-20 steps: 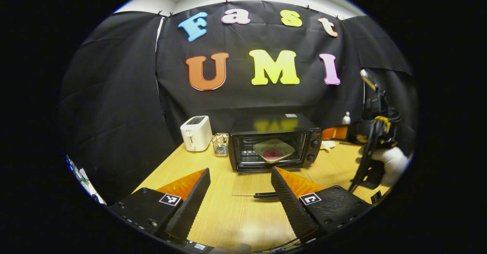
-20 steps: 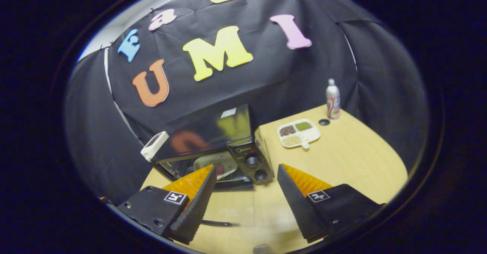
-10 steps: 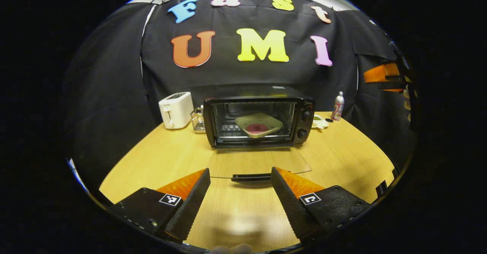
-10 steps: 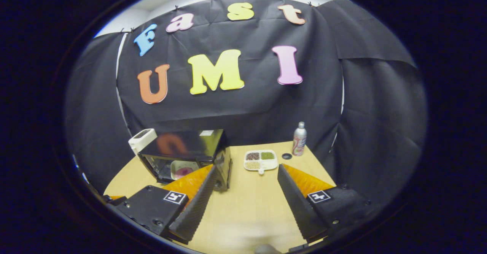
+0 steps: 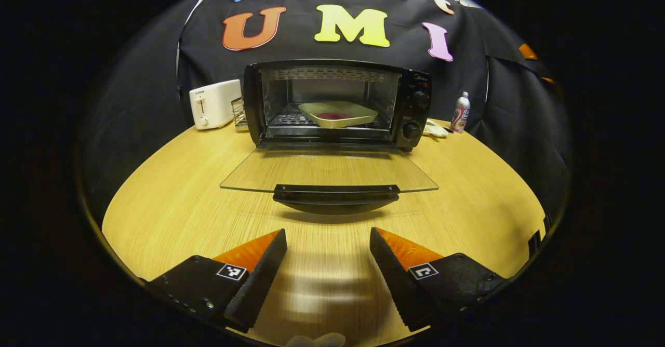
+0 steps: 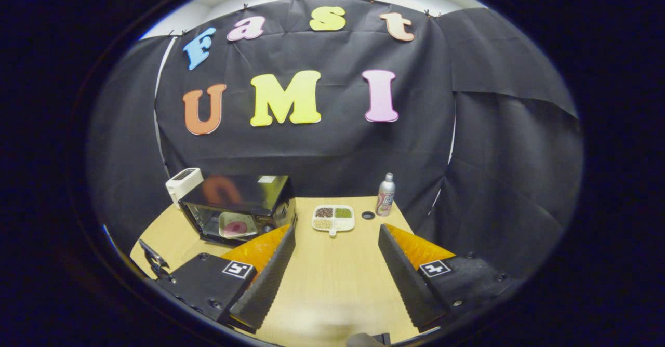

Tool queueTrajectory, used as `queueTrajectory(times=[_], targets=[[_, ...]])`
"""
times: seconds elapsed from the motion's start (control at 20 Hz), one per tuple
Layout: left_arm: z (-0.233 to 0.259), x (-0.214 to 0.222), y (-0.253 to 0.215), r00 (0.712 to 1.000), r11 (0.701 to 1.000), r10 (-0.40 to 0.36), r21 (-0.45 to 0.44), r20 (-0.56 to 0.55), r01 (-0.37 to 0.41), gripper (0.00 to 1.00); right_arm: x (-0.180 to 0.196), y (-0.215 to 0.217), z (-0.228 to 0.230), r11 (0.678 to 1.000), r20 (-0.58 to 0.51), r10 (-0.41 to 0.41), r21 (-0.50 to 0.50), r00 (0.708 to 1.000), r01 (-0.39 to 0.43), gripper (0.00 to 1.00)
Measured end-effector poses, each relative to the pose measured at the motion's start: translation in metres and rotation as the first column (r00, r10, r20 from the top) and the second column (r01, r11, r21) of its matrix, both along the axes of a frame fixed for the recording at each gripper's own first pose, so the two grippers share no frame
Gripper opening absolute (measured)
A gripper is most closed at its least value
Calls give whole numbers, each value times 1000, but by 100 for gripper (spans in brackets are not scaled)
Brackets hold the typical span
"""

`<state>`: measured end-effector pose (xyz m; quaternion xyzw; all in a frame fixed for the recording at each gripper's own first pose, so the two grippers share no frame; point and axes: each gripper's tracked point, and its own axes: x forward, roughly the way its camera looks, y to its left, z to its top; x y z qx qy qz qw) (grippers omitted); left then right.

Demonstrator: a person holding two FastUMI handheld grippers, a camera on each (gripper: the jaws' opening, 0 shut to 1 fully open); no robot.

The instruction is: Open the electric oven with the left hand, put the food in, and close the electric oven.

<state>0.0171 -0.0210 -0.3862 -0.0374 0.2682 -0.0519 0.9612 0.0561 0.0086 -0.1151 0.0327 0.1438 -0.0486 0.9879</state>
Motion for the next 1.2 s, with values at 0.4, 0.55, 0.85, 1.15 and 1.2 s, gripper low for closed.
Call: queueTrajectory(times=[0.4,0.55,0.85,1.15,1.2], targets=[[-9,27,-6,1000,1000,-29,8,-1,29,98,-3,-9,2,1000,-9,-29,8,1000,29,96],[-5,30,-12,999,999,-44,6,3,44,98,-4,-10,3,999,-9,-33,13,999,33,96],[16,35,-10,998,999,-48,14,29,47,98,-6,-14,3,999,-8,-40,28,999,41,96],[49,41,-6,997,999,-41,15,66,40,98,-5,-18,0,997,-9,-52,60,999,52,96],[55,44,-5,996,999,-39,18,75,38,98,-4,-18,0,996,-8,-53,64,999,54,96]])
